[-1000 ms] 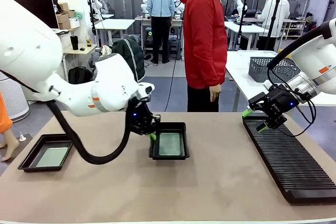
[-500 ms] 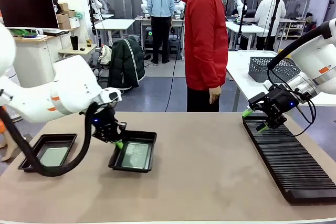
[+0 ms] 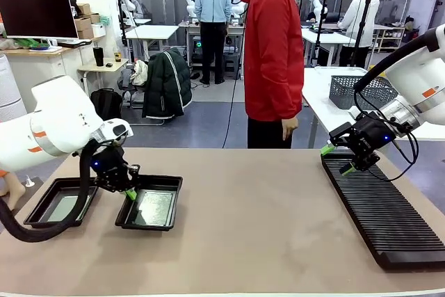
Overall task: Inspect and transfer BCBs to ESD trays.
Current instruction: Pick up the ESD tray and place it on the left side of the table.
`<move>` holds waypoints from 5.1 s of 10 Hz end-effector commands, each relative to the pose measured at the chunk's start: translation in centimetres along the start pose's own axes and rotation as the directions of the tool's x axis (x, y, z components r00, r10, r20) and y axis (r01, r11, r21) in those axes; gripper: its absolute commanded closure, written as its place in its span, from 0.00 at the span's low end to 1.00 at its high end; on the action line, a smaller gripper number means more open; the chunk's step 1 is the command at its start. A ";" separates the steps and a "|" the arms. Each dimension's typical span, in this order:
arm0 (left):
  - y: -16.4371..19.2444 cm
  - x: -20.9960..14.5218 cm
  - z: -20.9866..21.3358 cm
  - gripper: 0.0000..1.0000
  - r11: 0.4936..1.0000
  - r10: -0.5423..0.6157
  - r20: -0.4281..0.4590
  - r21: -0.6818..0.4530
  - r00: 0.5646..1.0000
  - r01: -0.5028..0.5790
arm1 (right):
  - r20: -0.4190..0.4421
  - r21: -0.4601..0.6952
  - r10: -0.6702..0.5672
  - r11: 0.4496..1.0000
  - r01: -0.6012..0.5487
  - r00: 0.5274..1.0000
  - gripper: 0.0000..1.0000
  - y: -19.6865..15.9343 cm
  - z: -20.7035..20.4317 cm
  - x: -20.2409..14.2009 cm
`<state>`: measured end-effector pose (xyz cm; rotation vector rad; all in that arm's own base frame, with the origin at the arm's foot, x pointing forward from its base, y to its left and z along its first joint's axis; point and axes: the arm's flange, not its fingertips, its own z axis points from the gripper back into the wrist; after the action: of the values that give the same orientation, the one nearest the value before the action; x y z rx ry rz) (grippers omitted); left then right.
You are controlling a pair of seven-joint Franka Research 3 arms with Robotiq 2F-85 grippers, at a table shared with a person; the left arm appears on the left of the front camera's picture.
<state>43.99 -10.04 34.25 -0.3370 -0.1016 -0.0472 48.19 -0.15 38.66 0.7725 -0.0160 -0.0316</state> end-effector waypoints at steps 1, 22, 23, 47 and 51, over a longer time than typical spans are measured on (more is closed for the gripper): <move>1.9 -0.4 0.1 1.00 1.000 0.001 0.006 -0.022 1.000 -0.001 | 0.002 -0.024 -0.015 1.000 0.015 1.000 0.00 0.2 0.0 0.1; 6.9 0.6 0.0 0.78 0.996 0.069 -0.009 0.061 0.998 -0.069 | 0.002 -0.024 -0.015 1.000 0.015 1.000 0.00 0.2 0.0 0.1; 6.2 0.7 0.4 0.74 0.994 0.069 -0.009 0.079 0.998 -0.068 | 0.002 -0.024 -0.015 1.000 0.015 1.000 0.00 0.2 0.0 0.1; -2.8 1.3 15.4 0.00 0.942 0.037 -0.124 0.334 0.992 0.007 | 0.002 -0.024 -0.015 1.000 0.015 1.000 0.00 0.2 0.0 0.1; -2.8 1.3 15.4 0.00 0.942 0.037 -0.124 0.334 0.992 0.007 | 0.002 -0.024 -0.015 1.000 0.015 1.000 0.00 0.2 0.0 0.1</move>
<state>43.61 -7.60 50.09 0.0074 0.0306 -0.0354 48.19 -0.15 38.67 0.7725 -0.0161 -0.0316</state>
